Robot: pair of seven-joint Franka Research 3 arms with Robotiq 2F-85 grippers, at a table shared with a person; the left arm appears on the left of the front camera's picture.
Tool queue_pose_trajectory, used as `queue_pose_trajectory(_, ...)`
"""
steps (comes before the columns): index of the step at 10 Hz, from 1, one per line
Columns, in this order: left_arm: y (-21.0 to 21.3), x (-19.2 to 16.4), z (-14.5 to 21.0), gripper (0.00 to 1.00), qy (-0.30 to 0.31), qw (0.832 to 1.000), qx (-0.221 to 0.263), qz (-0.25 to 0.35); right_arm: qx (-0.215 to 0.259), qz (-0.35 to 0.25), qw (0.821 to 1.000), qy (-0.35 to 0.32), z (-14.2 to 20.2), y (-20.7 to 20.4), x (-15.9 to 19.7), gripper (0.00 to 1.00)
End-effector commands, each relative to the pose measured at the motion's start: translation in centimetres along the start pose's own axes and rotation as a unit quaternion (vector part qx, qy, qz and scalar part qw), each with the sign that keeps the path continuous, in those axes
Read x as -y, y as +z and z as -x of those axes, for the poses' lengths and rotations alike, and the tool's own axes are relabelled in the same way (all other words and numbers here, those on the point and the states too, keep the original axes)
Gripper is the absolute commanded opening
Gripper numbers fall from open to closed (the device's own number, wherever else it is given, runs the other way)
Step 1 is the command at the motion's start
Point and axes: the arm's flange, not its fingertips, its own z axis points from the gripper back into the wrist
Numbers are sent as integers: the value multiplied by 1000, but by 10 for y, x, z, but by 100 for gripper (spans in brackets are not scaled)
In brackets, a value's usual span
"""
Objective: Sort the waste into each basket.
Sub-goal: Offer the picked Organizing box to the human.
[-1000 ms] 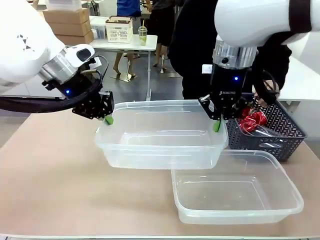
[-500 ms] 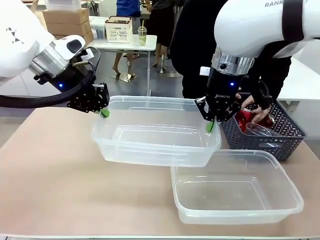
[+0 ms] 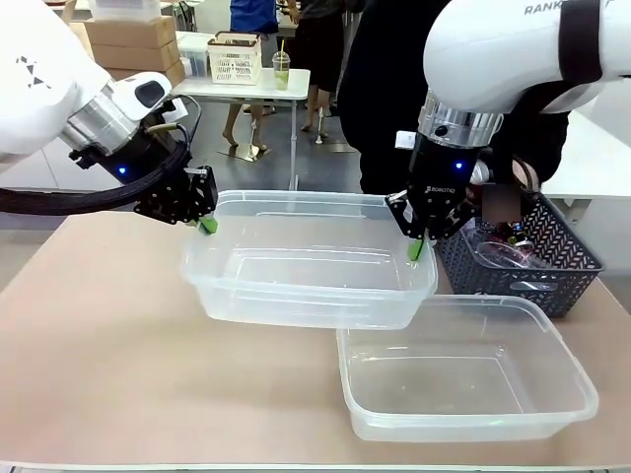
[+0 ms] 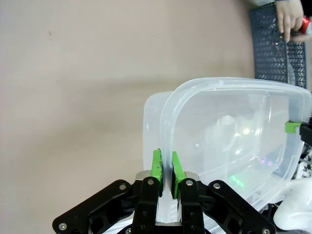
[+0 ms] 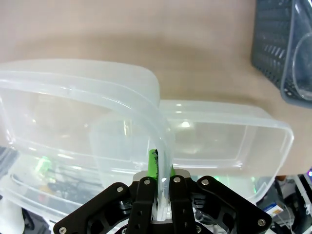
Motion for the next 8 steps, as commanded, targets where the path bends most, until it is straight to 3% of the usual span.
queue_pose_trajectory(1,4,3,-1,9,-2,1000,5,6,-3,11,1000,1,3,1,-1,4)
queue_pose_trajectory(8,4,3,-1,9,-2,1000,5,6,-3,11,1000,1,3,1,-1,4)
